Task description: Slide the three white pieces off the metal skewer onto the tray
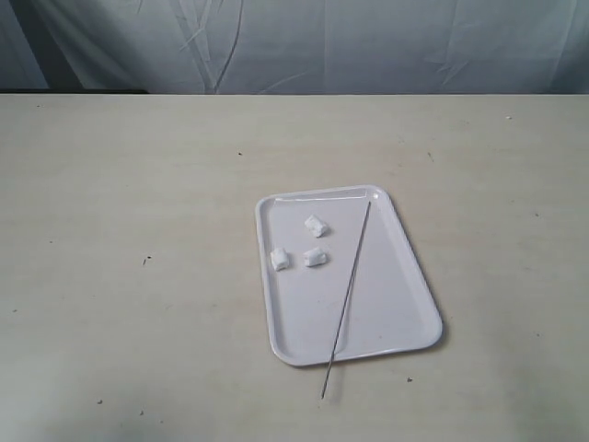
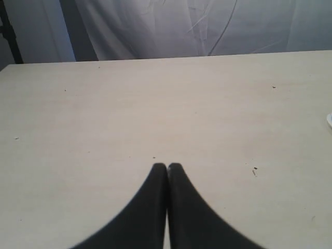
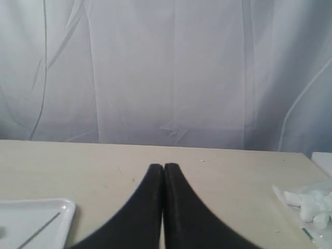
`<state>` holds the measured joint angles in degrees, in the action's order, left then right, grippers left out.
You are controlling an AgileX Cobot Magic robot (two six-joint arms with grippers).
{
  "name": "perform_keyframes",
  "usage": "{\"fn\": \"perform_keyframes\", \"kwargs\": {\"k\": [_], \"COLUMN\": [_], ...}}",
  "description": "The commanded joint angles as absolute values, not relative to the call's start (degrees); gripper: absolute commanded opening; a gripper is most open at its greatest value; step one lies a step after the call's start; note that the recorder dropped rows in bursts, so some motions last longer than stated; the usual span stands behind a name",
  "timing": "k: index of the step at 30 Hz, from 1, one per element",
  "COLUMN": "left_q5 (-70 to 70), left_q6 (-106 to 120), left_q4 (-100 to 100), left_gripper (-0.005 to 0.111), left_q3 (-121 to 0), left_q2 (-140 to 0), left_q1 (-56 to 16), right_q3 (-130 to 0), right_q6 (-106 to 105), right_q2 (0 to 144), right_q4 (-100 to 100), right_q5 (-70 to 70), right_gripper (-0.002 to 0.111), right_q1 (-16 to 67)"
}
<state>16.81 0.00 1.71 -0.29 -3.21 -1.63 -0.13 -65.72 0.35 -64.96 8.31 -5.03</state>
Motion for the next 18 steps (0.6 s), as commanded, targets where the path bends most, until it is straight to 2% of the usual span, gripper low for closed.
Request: {"fn": "perform_keyframes", "kwargs": {"k": [1,4,9,12,18], "left_q5": [15.4,15.4,15.39,15.39,15.39], "left_q6": [0.67,0.67,0.67,0.67,0.67], "left_q4": [1.12,1.12,1.12,1.27,1.27], "left_gripper": [0.0,0.0,0.0,0.0,0.0], "left_q3": [0.0,0.0,0.0,0.0,0.0], "left_q2": [-3.02,-3.02,-3.02,-3.02,-3.02], "left_q1": [-1.5,-1.5,-1.5,-1.5,-1.5], "right_q3": [0.0,0.0,0.0,0.0,0.0], "right_q6": [-65.94,-58.71,-16.41,-6.09,-5.37], "right_q2": [0.0,0.0,0.0,0.0,0.0], "right_q4": [-57.71,-50.82,-6.42,-3.09,-3.09], "right_q5": [8.49,8.89,19.01,19.75,19.86], "right_gripper": [-0.001,-0.001,-0.001,-0.001,-0.001], "right_q1": [-5.33,-5.33,-5.22,-5.0,-2.56]}}
